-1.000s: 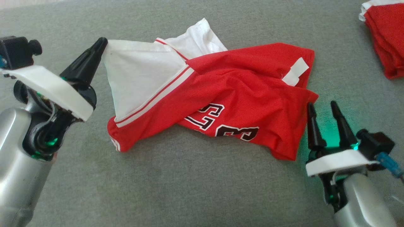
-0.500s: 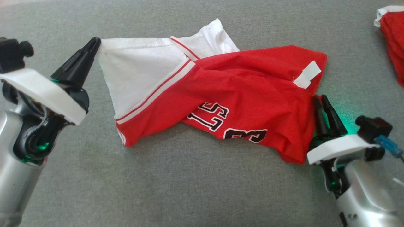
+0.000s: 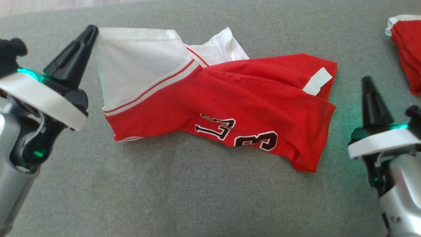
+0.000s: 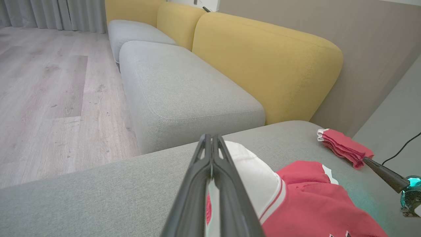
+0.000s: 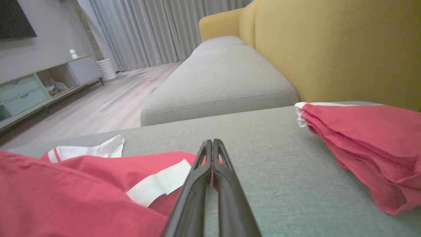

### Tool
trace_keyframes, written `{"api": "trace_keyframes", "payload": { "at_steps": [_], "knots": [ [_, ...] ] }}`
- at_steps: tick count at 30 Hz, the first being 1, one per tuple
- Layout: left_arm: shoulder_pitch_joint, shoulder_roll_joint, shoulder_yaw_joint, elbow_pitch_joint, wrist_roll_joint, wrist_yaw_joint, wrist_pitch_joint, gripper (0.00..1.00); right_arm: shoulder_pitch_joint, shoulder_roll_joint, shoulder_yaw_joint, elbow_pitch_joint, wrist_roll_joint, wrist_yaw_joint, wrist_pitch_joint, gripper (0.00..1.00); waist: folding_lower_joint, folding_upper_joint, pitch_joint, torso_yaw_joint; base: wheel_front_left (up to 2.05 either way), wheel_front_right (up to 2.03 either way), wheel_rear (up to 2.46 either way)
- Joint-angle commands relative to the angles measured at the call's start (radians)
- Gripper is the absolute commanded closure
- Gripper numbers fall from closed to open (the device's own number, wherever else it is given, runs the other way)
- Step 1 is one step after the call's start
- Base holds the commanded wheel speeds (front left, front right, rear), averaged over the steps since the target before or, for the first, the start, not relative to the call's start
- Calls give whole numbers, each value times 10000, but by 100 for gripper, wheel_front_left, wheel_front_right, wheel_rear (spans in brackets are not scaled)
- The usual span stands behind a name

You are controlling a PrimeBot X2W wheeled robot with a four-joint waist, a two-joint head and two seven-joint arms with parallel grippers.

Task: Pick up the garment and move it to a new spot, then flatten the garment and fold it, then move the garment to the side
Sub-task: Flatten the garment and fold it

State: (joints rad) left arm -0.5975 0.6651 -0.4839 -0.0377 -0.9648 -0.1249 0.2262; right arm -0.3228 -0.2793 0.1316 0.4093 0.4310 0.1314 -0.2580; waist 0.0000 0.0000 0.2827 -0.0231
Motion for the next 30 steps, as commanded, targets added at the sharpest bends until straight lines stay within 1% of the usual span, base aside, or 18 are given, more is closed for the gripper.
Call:
{"api": "trace_keyframes", "payload": {
  "at_steps": [1, 2, 6, 7, 10, 18, 19, 20, 21, 26, 30],
  "knots": [
    [-521, 684, 374, -293, 201, -56, -4, 100, -6, -330, 807, -52, 338, -7, -32, 51, 0, 0, -99, 54, 0, 0, 0],
    [-497, 721, 326, -300, 210, -57, 23, 100, 39, -460, 1186, 46, 578, -7, 52, 0, 0, 0, -126, 74, 0, 0, 0],
    [-404, 853, 271, -315, 151, -57, 62, 100, -23, -1059, 2390, 441, 1386, -7, 396, 0, 0, 0, -142, 138, 0, 0, 0],
    [-404, 853, 271, -315, 151, -57, 62, 100, -23, -1059, 2390, 441, 1386, -7, 396, 0, 0, 0, -142, 138, 0, 0, 0],
    [-369, 917, 199, -344, 131, -57, 69, 100, -196, -1348, 2917, 871, 1791, -7, 544, 0, 0, 0, -128, 228, 0, 0, 0],
    [-327, 946, 46, -325, -11, -57, 76, 100, -728, -1581, 3946, 1795, 2615, -7, 416, 0, 0, 0, -118, 450, 0, 0, 0],
    [-324, 952, 25, -317, -22, -57, 69, 100, -782, -1612, 4068, 1867, 2715, -7, 382, 15, 0, 0, -126, 472, 0, 0, 0],
    [-315, 961, 4, -300, -32, -57, 64, 100, -831, -1653, 4205, 1932, 2798, -7, 355, 60, 0, 0, -139, 497, 0, 0, 0],
    [-306, 973, -18, -280, -37, -57, 61, 100, -870, -1691, 4324, 1991, 2882, -7, 323, 100, 0, 0, -159, 520, 0, 0, 0],
    [-290, 1056, 0, -256, 7, -57, -78, 100, -1032, -2019, 4580, 1922, 3111, -7, 82, 100, 0, 0, -258, 561, 0, 0, 0],
    [-411, 1165, 61, -398, 207, -57, -327, 100, -1276, -2479, 4235, 1526, 2820, -7, -22, 100, 0, 0, -327, 500, 0, 0, 0]
  ]
}}
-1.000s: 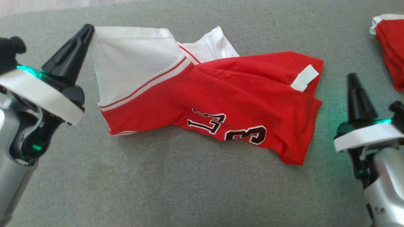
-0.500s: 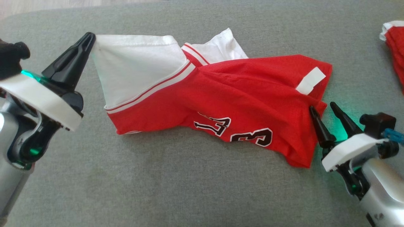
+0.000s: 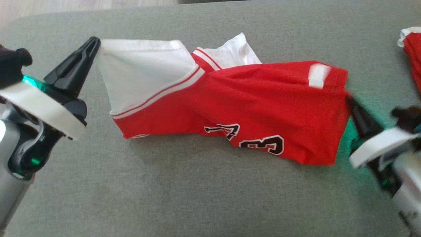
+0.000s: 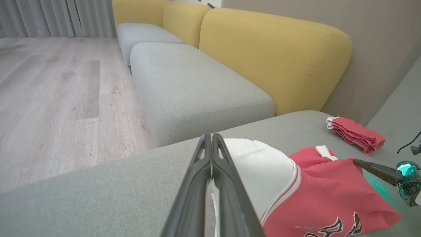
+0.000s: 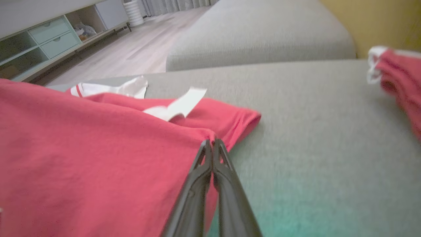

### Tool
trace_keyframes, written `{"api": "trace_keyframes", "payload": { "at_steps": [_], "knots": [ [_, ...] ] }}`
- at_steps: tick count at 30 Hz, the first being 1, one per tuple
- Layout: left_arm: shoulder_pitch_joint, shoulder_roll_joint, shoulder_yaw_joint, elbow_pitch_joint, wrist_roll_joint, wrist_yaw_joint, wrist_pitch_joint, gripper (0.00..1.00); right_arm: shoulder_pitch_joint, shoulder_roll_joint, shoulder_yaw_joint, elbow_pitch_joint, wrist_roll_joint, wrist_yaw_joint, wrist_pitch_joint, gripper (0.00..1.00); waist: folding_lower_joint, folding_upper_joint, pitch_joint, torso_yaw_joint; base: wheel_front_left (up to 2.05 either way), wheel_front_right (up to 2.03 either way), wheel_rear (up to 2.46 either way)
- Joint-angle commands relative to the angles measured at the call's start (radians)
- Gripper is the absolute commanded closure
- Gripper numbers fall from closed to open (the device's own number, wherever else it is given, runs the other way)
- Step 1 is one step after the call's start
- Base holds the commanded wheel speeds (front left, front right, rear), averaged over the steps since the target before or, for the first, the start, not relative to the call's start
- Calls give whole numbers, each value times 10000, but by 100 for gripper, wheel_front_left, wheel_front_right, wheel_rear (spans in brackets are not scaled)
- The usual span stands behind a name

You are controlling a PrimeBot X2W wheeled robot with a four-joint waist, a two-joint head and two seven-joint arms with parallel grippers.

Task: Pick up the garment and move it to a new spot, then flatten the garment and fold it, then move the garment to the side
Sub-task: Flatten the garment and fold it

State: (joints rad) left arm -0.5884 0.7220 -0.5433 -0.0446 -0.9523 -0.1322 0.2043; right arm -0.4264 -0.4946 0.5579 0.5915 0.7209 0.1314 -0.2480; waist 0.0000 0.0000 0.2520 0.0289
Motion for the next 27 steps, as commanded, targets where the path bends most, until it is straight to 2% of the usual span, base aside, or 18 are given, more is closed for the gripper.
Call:
{"api": "trace_keyframes", "payload": {
  "at_steps": [1, 6, 10, 17, 23, 27],
  "knots": [
    [-550, 632, 679, -388, 146, 16, -207, 100, -325, -446, -286, -540, -267, -7, -127, 100, 0, 0, -50, -52, 0, 0, 0],
    [-831, 827, 892, -777, 665, 23, -770, 100, -312, -944, -2025, -2053, -1855, -7, -134, 100, 0, 0, -257, -210, 0, 0, 0],
    [-1192, 947, 1201, -1221, 1097, 130, -1236, 100, 41, -1032, -3475, -3554, -3187, -7, -135, 100, 0, 0, -571, -336, 0, 0, 0],
    [-2552, 1270, 2012, -2111, 1755, 401, -1674, 100, 236, -1456, -5150, -5868, -4107, -7, 83, 100, 0, 0, -1056, -521, 0, 0, 0],
    [-4089, 1323, 2173, -2006, 1945, 299, -1514, 100, -631, -2060, -5663, -6748, -4032, -7, 688, 100, 0, 0, -1121, -593, 0, 0, 0],
    [-5337, 1184, 1702, -1231, 2055, 140, -1164, 100, -1942, -2595, -5011, -6388, -3636, -7, 1054, 100, 0, 0, -976, -602, 0, 0, 0]
  ]
}}
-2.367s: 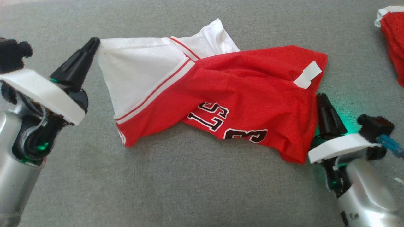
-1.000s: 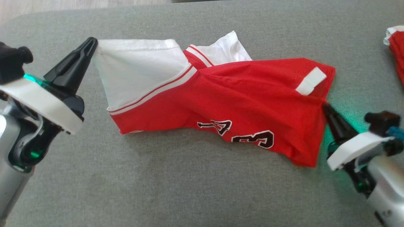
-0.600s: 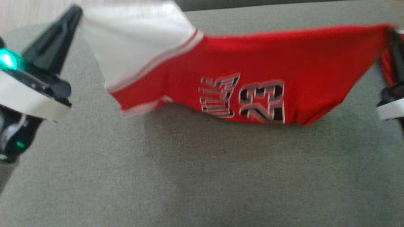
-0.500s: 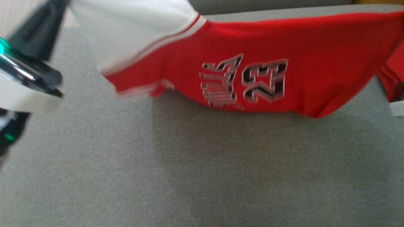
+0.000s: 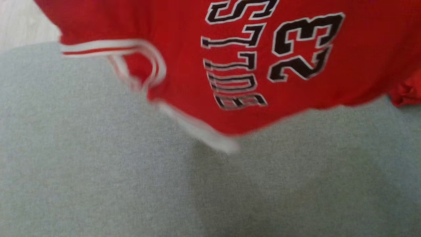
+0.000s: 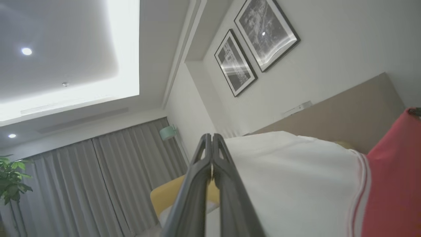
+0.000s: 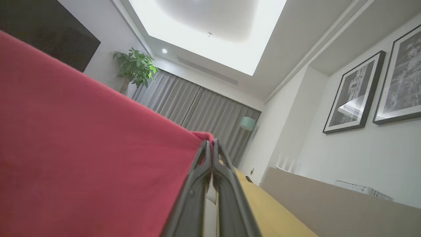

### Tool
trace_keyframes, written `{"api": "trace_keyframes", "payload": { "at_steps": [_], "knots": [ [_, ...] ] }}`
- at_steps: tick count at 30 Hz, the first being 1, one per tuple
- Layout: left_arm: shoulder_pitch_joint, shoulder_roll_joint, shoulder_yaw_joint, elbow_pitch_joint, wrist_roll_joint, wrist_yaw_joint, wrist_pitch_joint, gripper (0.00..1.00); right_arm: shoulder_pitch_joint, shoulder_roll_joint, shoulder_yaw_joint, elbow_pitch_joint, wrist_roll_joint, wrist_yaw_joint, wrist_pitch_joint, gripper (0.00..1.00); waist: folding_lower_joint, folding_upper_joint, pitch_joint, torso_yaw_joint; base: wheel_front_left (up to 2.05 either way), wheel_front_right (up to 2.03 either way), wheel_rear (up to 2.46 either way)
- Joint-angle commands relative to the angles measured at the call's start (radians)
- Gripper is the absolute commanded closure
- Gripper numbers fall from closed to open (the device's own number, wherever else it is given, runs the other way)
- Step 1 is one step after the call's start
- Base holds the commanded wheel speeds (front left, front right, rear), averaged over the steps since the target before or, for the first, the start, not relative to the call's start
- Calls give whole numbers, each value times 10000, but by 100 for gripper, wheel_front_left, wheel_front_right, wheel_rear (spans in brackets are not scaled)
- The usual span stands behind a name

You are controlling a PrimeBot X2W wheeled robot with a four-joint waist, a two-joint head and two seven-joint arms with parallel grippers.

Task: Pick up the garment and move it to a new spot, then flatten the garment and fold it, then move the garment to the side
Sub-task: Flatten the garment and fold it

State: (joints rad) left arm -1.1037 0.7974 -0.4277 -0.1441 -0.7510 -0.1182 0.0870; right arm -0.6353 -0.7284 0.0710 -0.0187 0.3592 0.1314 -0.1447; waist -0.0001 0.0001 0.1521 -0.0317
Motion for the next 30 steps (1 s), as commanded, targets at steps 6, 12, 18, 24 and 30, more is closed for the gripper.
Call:
{"api": "trace_keyframes", "payload": {
  "at_steps": [6, 12, 18, 24, 30],
  "knots": [
    [-1743, 149, -610, 1712, 601, -106, 217, 100, -2122, -412, 1922, 1197, 459, -7, 655, 100, 1, -1, 838, 116, 0, 0, 0],
    [-3150, -444, -1524, 3483, 1210, -121, -601, 100, -4280, -112, 3513, 3010, 609, -7, 368, 100, 1, -1, 2117, 237, 0, 0, 0],
    [-4696, -1218, -1744, 4638, 1917, -122, -2274, 100, -5959, 143, 3351, 4392, -8, -7, -862, 100, 1, -1, 3008, 302, 0, 0, 0],
    [-3429, -682, -2860, 3467, 1724, -123, -3134, 100, -4618, -29, 2924, 3992, -528, -7, -1161, 100, 1, -1, 2983, 376, 0, 0, 0],
    [1546, 1184, -3655, 530, 1858, 1452, -3395, 100, 682, -389, 1714, 2060, -509, -7, -1168, 100, 1, -1, 2792, 603, 0, 0, 0]
  ]
}}
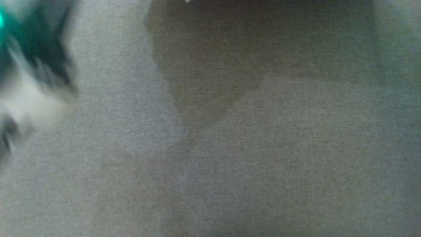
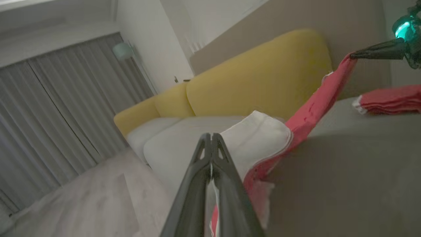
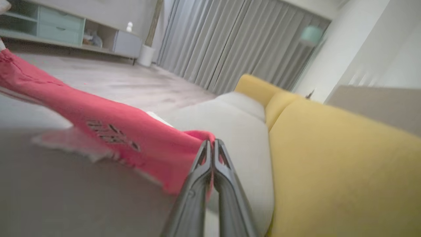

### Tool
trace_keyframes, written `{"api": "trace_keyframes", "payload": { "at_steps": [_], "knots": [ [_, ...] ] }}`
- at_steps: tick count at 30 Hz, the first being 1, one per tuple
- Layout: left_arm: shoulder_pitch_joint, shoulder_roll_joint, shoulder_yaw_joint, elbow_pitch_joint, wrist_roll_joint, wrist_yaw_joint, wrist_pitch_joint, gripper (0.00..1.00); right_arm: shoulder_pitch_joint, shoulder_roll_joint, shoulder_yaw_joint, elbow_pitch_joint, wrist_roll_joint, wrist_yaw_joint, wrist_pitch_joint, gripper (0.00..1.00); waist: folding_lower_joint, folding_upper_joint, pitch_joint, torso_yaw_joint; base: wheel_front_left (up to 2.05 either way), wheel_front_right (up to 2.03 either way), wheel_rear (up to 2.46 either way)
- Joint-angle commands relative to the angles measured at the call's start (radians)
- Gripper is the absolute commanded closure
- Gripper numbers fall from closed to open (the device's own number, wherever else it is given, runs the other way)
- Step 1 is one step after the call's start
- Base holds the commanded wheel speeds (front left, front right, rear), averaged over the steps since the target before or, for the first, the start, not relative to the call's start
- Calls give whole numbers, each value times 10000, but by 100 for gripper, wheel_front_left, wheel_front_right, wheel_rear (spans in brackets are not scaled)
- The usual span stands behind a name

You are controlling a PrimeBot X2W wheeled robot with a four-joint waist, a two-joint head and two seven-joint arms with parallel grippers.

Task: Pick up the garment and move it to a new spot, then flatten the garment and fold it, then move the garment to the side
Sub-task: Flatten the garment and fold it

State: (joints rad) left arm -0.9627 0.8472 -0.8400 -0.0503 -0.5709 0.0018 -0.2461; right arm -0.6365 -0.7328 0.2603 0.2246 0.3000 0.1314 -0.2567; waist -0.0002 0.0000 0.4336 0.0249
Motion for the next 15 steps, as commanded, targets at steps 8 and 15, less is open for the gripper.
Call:
{"api": "trace_keyframes", "payload": {
  "at_steps": [8, 15],
  "knots": [
    [5436, 992, -386, -1939, 340, 2905, -151, 100, 7080, 997, -1239, -1951, 294, -7, -50, 100, 2, 0, 118, 226, 0, 0, 0],
    [7043, -194, 792, -1762, 874, 3210, -154, 100, 8456, 1734, -1607, -2571, 1882, -7, -50, 0, 2, 0, -214, 316, 0, 0, 0]
  ]
}}
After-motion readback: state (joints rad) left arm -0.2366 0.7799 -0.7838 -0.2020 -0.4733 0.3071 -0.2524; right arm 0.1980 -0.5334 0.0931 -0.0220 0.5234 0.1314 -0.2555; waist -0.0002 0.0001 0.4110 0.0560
